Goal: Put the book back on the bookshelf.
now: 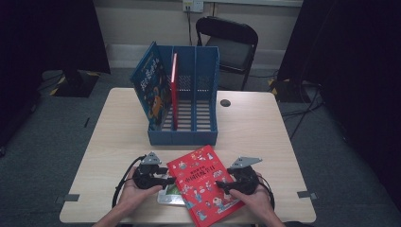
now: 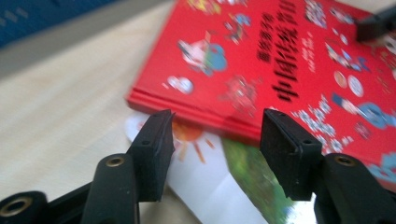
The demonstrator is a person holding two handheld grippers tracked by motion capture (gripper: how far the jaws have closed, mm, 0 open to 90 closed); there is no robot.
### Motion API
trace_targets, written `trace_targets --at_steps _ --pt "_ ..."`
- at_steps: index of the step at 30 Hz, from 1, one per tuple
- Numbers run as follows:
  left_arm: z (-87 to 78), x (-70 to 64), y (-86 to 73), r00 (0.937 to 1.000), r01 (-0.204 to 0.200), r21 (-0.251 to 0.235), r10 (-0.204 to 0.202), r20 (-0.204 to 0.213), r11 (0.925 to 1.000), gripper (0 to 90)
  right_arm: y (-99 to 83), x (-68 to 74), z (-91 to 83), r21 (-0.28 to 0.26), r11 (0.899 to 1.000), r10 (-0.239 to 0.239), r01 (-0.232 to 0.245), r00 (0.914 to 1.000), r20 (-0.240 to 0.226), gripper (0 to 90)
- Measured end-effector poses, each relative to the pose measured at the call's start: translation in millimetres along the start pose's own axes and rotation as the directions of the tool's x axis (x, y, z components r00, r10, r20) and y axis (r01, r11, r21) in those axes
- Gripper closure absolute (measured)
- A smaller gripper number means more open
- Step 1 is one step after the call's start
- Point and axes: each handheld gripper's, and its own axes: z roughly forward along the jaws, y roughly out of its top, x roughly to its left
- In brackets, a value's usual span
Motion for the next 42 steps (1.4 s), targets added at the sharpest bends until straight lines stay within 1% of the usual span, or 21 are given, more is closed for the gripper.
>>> trace_targets --at_steps 2,3,7,10,12,14,16,17,19,21,24,26,27,28,32,34,35,36,38,39,42 --pt "2.7 -0.9 0.5 0.9997 0.015 -0.012 -0.015 0.02 0.9998 42.0 0.2 0.0 0.0 0.0 1.0 -0.001 0.001 1.0 0.0 31.5" --pt "3.1 -1.1 0.6 0.9996 0.018 -0.014 -0.018 0.021 0.9997 39.9 0.3 0.0 -0.1 0.0 1.0 -0.002 0.002 1.0 0.0 31.9" --pt "4.7 0.5 0.9 0.9995 0.022 -0.027 -0.021 0.022 0.9994 37.6 -0.6 0.5 0.7 -0.009 1.0 -0.002 0.002 1.0 -0.001 31.1" --pt "8.6 1.8 4.0 0.9996 0.028 -0.042 -0.029 -0.005 0.9987 33.7 -1.6 1.8 -0.1 -0.011 1.0 0.001 -0.001 0.9999 -0.013 31.5" --pt "11.1 2.5 6.4 0.9993 0.014 -0.042 -0.015 -0.033 0.999 31.0 -2.8 4.3 -1.2 -0.008 1.0 -0.006 0.006 0.9997 -0.024 31.5" --pt "13.0 6.0 7.2 0.999 0.001 -0.057 -0.004 -0.044 0.9983 31.3 -3.7 6.7 -1.6 -0.005 1.0 -0.023 0.022 0.9991 -0.035 32.1" --pt "13.4 11.5 8.0 0.9987 0.016 -0.071 -0.02 -0.047 0.9973 32.6 -4.0 7.3 -2.2 -0.005 1.0 -0.027 0.027 0.9983 -0.052 34.2" --pt "14.4 12.1 8.4 0.9985 0.025 -0.082 -0.029 -0.047 0.9963 32.4 -4.3 7.9 -2.5 -0.007 1.0 -0.027 0.026 0.9977 -0.063 35.0" --pt "15.1 14.4 8.8 0.9988 0.015 -0.083 -0.018 -0.045 0.9964 31.9 -4.8 9.8 -2.7 -0.005 0.999 -0.035 0.034 0.9967 -0.074 35.0" --pt "15.4 16.2 9.6 0.999 0.011 -0.073 -0.014 -0.041 0.9972 31.8 -5.2 10.9 -2.7 -0.007 0.999 -0.038 0.037 0.9961 -0.079 35.0" --pt "14.7 19.6 9.9 0.9994 0.023 -0.069 -0.025 -0.024 0.9974 33.2 -4.9 10.2 -2.6 -0.009 0.999 -0.04 0.04 0.9957 -0.084 35.5" --pt "14.8 20.1 8.8 0.9998 0.012 -0.076 -0.013 -0.018 0.997 33.4 -3.4 8.7 -0.1 -0.003 1.0 -0.026 0.025 0.9956 -0.09 30.6" --pt "13.6 22.1 7.5 0.9999 -0.004 -0.078 0.002 -0.016 0.997 33.5 -2.5 7.9 2.3 0.005 1.0 -0.024 0.025 0.9958 -0.088 29.2" --pt "12.9 22.8 6.7 1.0 0.0 -0.081 0.0 -0.01 0.9967 34.7 -1.3 7.1 4.1 0.003 1.0 -0.023 0.023 0.9959 -0.088 29.1" --pt "8.8 17.8 7.0 0.9996 0.008 -0.051 -0.01 -0.026 0.9987 35.7 3.7 4.2 10.4 -0.003 1.0 -0.019 0.019 0.9967 -0.079 25.6" --pt "7.1 14.2 7.2 0.9991 0.004 -0.04 -0.005 -0.043 0.9992 36.2 7.7 2.4 14.8 -0.002 1.0 -0.018 0.018 0.9969 -0.077 24.6" --pt "6.2 13.1 7.5 0.999 -0.004 -0.039 0.002 -0.045 0.9992 38.4 10.0 0.7 16.8 -0.002 1.0 -0.015 0.015 0.997 -0.076 24.6" --pt "4.1 10.8 7.8 0.999 -0.007 -0.045 0.005 -0.045 0.999 41.4 11.5 -0.2 18.1 -0.003 1.0 -0.008 0.008 0.9971 -0.075 24.7" --pt "2.9 7.1 8.2 0.9999 0.004 -0.054 -0.005 -0.016 0.9985 40.0 14.9 -3.2 20.9 0.002 1.0 -0.009 0.01 0.9969 -0.078 24.8" --pt "3.1 6.0 8.2 0.9999 -0.006 -0.039 0.006 -0.009 0.9992 39.5 16.3 -4.3 21.3 0.005 1.0 -0.002 0.002 0.9966 -0.082 24.8" --pt "4.5 3.8 6.3 0.9998 -0.01 -0.027 0.01 -0.018 0.9996 36.8 21.3 -9.2 24.9 0.011 1.0 0.008 -0.007 0.996 -0.089 25.0"
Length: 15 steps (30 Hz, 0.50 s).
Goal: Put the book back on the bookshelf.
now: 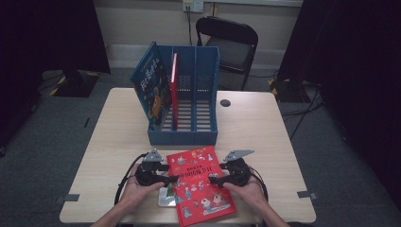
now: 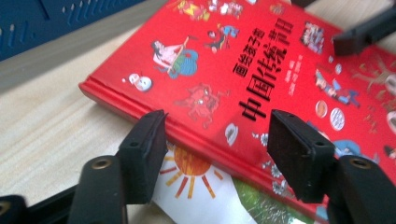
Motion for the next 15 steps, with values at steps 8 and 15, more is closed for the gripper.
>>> trace_targets --at_steps 8,15 --pt "2.3 2.8 1.3 0.9999 0.007 -0.008 -0.007 0.009 0.9999 35.1 4.5 -5.1 7.3 0.002 1.0 0.022 -0.022 0.9997 0.007 23.1" --pt "9.2 9.3 9.2 1.0 0.005 -0.014 -0.005 -0.003 0.9999 34.7 -4.5 3.1 -2.1 -0.012 1.0 0.005 -0.005 0.9998 0.019 27.2"
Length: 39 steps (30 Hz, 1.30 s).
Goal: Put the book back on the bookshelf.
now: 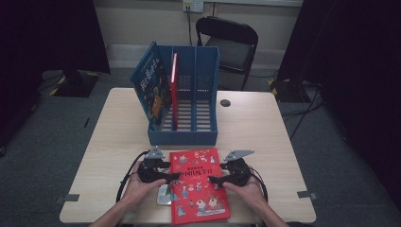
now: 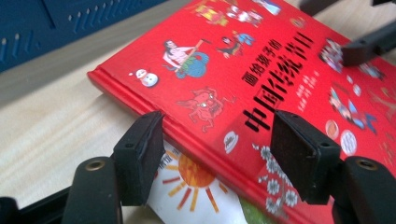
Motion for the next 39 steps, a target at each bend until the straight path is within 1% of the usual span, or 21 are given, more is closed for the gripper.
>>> trace_targets --at_steps 2,4,5,8,9,11,13,14,16,17,20,22,23,26,30,33,34,36,39 --pt "1.7 1.8 1.0 0.9999 0.01 -0.008 -0.01 0.006 0.9999 35.2 -1.9 3.5 -1.3 -0.005 1.0 -0.006 0.006 0.9999 0.012 26.9" --pt "2.1 1.3 0.6 1.0 0.0 -0.01 0.0 0.001 1.0 35.0 -2.3 4.7 -1.4 -0.008 1.0 -0.006 0.006 0.9997 0.022 26.8" --pt "2.1 0.1 0.3 1.0 -0.009 0.003 0.009 -0.003 1.0 34.7 -2.1 4.2 -1.1 -0.009 1.0 -0.005 0.005 0.9998 0.021 26.1" --pt "2.0 -1.8 -2.4 0.9999 -0.014 0.008 0.015 -0.002 0.9999 32.2 -1.1 -1.0 2.5 -0.012 1.0 0.026 -0.026 0.9996 0.012 21.8" --pt "1.6 -2.1 -3.2 0.9999 -0.014 0.004 0.014 0.002 0.9999 32.2 -0.1 -4.1 4.8 -0.009 0.999 0.044 -0.044 0.999 0.003 20.4" --pt "0.8 -3.3 -5.8 0.9999 -0.015 -0.007 0.015 0.002 0.9999 32.6 1.8 -7.9 7.9 -0.01 0.998 0.066 -0.066 0.9978 -0.001 18.9" --pt "0.3 -5.1 -6.8 0.9999 -0.017 -0.007 0.017 0.002 0.9998 32.5 3.3 -11.0 10.8 -0.005 0.996 0.086 -0.086 0.9961 -0.017 18.8" --pt "0.1 -5.4 -7.1 0.9998 -0.021 -0.007 0.021 0.001 0.9998 32.4 4.2 -12.1 12.7 -0.008 0.995 0.095 -0.095 0.9953 -0.02 17.7" --pt "0.2 -6.2 -7.7 0.9998 -0.019 -0.011 0.019 0.001 0.9998 31.9 6.0 -12.9 14.7 -0.008 0.995 0.097 -0.097 0.9952 -0.014 17.0" --pt "0.3 -6.2 -7.7 0.9998 -0.018 -0.011 0.018 0.0 0.9998 31.7 7.1 -13.0 14.9 -0.008 0.996 0.09 -0.09 0.9959 -0.009 16.8" --pt "0.7 -6.7 -7.4 0.9999 -0.016 -0.009 0.016 -0.001 0.9998 31.0 8.7 -15.0 16.0 -0.005 0.996 0.092 -0.092 0.9957 -0.01 17.0" --pt "0.6 -6.4 -7.3 0.9998 -0.018 -0.009 0.018 0.0 0.9998 30.9 11.1 -16.3 15.4 0.004 0.996 0.085 -0.084 0.9964 -0.012 19.2" --pt "0.6 -6.3 -7.4 0.9999 -0.012 -0.01 0.012 0.003 0.9999 30.9 12.0 -16.5 14.0 0.003 0.997 0.083 -0.083 0.9965 -0.008 21.1" --pt "0.5 -4.5 -7.2 0.9999 0.001 -0.014 0.0 0.014 0.9999 30.5 13.5 -16.0 7.8 -0.038 0.996 0.076 -0.076 0.9971 -0.008 25.0" --pt "0.3 -2.7 -6.7 0.9993 0.021 -0.015 -0.021 0.031 0.9997 30.0 18.9 -12.6 3.0 -0.061 0.996 0.063 -0.063 0.998 -0.006 25.8" --pt "1.6 -0.4 -4.9 0.9987 0.035 -0.018 -0.034 0.038 0.9992 28.3 23.2 -11.6 3.0 -0.075 0.995 0.061 -0.064 0.9976 -0.033 26.3" --pt "1.8 -0.6 -4.0 0.9982 0.046 -0.016 -0.045 0.04 0.9988 27.0 25.3 -10.5 3.0 -0.089 0.995 0.049 -0.052 0.998 -0.041 26.4" --pt "2.1 1.2 -1.9 0.9981 0.041 -0.011 -0.04 0.047 0.9991 25.8 29.4 -8.5 3.7 -0.101 0.994 0.042 -0.047 0.9978 -0.05 27.1" --pt "2.0 2.1 -1.5 0.9981 0.042 -0.014 -0.041 0.046 0.999 25.4 35.8 -7.0 6.2 -0.102 0.994 0.034 -0.041 0.9974 -0.063 27.6"
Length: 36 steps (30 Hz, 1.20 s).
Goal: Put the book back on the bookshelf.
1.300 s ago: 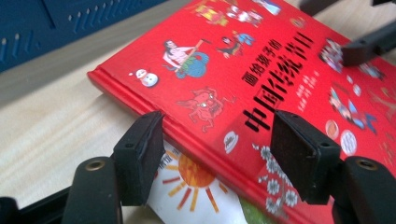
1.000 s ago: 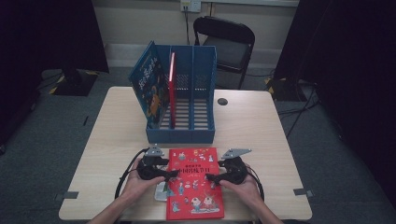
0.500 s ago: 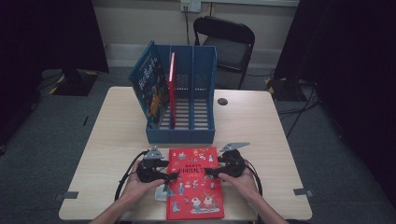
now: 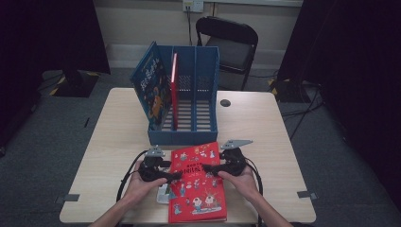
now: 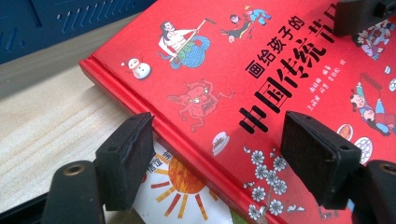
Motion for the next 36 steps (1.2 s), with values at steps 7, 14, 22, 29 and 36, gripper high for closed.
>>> trace_targets --at_steps 7,14,22,29,36 --pt "1.0 -0.5 0.8 1.0 -0.002 -0.003 0.002 -0.006 1.0 24.3 0.1 -2.0 4.0 0.003 1.0 0.017 -0.017 0.9998 -0.01 26.8" --pt "0.9 -0.6 1.0 1.0 0.001 -0.002 -0.001 -0.007 1.0 24.1 1.4 0.9 7.5 0.004 1.0 0.015 -0.015 0.9999 0.005 28.0" --pt "0.4 -0.3 0.0 0.9999 0.015 -0.001 -0.015 0.002 0.9999 18.7 1.4 -1.0 1.9 -0.039 0.999 0.024 -0.024 0.9997 -0.005 39.0" --pt "-1.5 -0.8 0.0 0.9994 0.026 -0.023 -0.025 0.023 0.9994 19.7 6.7 8.0 -11.1 -0.117 0.992 -0.045 0.044 0.999 -0.006 48.9" --pt "-0.2 -2.3 0.8 0.9998 0.005 -0.019 -0.005 0.017 0.9998 22.6 7.8 2.9 -7.4 -0.077 0.997 0.015 -0.016 0.9997 -0.018 47.0"
